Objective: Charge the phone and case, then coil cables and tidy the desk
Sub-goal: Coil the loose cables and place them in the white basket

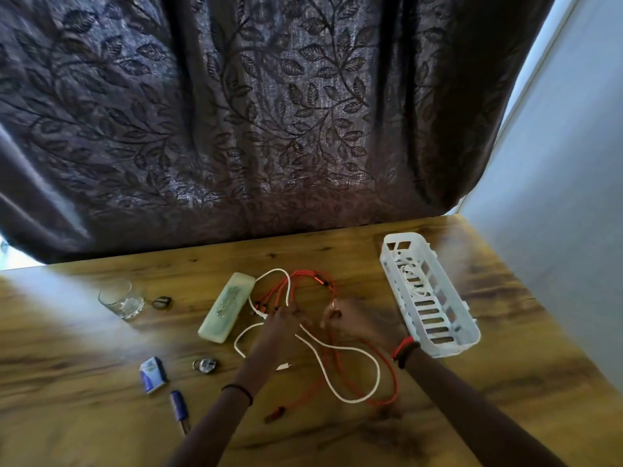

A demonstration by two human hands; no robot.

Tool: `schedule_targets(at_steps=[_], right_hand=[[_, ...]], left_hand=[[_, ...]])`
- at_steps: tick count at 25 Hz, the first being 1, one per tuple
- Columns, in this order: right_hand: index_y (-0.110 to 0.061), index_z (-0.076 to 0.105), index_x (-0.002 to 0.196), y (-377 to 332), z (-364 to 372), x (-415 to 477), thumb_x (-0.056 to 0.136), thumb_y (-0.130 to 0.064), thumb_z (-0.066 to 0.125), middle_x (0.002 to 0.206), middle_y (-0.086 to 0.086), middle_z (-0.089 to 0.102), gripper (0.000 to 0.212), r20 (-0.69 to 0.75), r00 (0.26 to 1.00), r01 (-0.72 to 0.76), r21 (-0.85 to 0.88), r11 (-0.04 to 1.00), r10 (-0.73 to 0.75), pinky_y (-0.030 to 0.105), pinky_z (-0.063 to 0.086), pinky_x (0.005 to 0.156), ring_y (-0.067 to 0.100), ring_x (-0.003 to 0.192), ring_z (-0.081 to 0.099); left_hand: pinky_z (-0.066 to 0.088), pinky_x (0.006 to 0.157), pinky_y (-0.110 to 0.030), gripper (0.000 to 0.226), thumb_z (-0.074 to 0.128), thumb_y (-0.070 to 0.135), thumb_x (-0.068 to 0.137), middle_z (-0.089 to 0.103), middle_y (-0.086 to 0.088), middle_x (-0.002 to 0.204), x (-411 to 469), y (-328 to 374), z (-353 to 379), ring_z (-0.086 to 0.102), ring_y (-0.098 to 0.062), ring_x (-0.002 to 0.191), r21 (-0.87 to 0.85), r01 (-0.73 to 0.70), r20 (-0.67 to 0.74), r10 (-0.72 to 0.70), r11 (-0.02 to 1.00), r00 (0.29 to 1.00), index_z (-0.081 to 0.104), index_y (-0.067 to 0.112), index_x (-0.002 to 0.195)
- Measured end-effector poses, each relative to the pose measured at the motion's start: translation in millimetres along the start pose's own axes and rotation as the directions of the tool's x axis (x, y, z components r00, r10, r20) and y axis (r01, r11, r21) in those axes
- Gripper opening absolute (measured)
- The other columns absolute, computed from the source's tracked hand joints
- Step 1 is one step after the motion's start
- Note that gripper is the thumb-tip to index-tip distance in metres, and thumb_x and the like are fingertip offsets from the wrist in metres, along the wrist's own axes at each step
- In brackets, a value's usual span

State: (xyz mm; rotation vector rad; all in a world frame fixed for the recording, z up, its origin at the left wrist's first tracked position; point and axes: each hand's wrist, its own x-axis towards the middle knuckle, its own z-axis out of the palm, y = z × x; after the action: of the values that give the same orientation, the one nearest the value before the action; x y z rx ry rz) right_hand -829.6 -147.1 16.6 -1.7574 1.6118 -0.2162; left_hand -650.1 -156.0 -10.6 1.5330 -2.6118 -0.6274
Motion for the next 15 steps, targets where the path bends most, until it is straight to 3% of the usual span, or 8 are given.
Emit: schedule_targets(at_steps=[3,4,7,9,12,15], right_hand=[[-0.008,0.068,0.088,-3.6,28.8,-2.7,0.068,-0.048,0.062,0.088,0.010,0.072,0.046,0.021,0.998,-0.060,0.026,0.998,0.060,0.036,0.053,0.073,0.024,0.082,0.067],[-0.007,0.067,0.089,-4.8,34.3,-3.4,0.068,-0.048,0.064,0.089,0.011,0.071,0.046,0.007,0.997,-0.074,0.016,0.997,0.074,0.038,0.052,0.073,0.026,0.083,0.066],[-0.007,0.062,0.091,-9.1,42.6,-7.4,0.084,-0.027,0.059,0.095,0.016,0.068,0.021,-0.131,0.990,-0.066,-0.040,0.997,0.060,0.033,0.044,0.069,0.031,0.090,0.064],[-0.007,0.062,0.093,-15.3,39.0,-14.1,0.090,-0.026,0.055,0.096,0.014,0.067,0.021,-0.239,0.970,-0.058,-0.048,0.997,0.045,0.028,0.038,0.065,0.028,0.089,0.063],[-0.009,0.062,0.101,-28.6,21.8,-23.1,0.092,-0.029,0.053,0.101,0.010,0.064,0.024,-0.334,0.943,-0.032,-0.074,0.997,0.006,0.028,0.041,0.069,0.026,0.092,0.062],[-0.011,0.065,0.103,-37.5,-5.5,-29.6,0.092,-0.018,0.050,0.103,0.009,0.066,0.019,-0.401,0.916,0.014,-0.051,0.999,-0.033,0.028,0.044,0.075,0.024,0.093,0.062]], left_hand=[[0.046,0.095,-0.035,0.038,0.050,0.012,0.083,0.053,0.001,0.126,-2.8,-1.5,-4.9,0.054,-0.022,0.115,0.127,-0.047,0.019,0.045,0.991,0.999,0.060,0.019,0.119],[0.043,0.097,-0.033,0.037,0.048,0.013,0.086,0.053,0.002,0.127,-3.5,-1.0,-5.9,0.053,-0.020,0.117,0.175,-0.061,-0.003,0.062,0.983,0.998,0.057,0.019,0.121],[0.035,0.098,-0.034,0.031,0.046,0.017,0.092,0.055,0.002,0.121,-2.9,-4.8,-3.7,0.054,-0.019,0.114,0.236,-0.125,-0.137,0.160,0.964,0.977,0.054,0.023,0.121],[0.040,0.092,-0.037,0.029,0.043,0.018,0.090,0.059,0.003,0.111,-1.5,-8.3,-4.9,0.059,-0.019,0.105,0.219,-0.186,-0.214,0.233,0.958,0.949,0.056,0.025,0.115],[0.046,0.079,-0.034,0.024,0.049,0.019,0.086,0.061,0.006,0.105,1.2,-4.7,-16.7,0.061,-0.016,0.094,0.256,-0.273,-0.349,0.352,0.927,0.868,0.054,0.027,0.108],[0.049,0.077,-0.033,0.024,0.041,0.032,0.089,0.063,0.008,0.105,5.3,2.9,-39.1,0.062,-0.013,0.090,0.279,-0.264,-0.432,0.366,0.923,0.824,0.053,0.028,0.109]])
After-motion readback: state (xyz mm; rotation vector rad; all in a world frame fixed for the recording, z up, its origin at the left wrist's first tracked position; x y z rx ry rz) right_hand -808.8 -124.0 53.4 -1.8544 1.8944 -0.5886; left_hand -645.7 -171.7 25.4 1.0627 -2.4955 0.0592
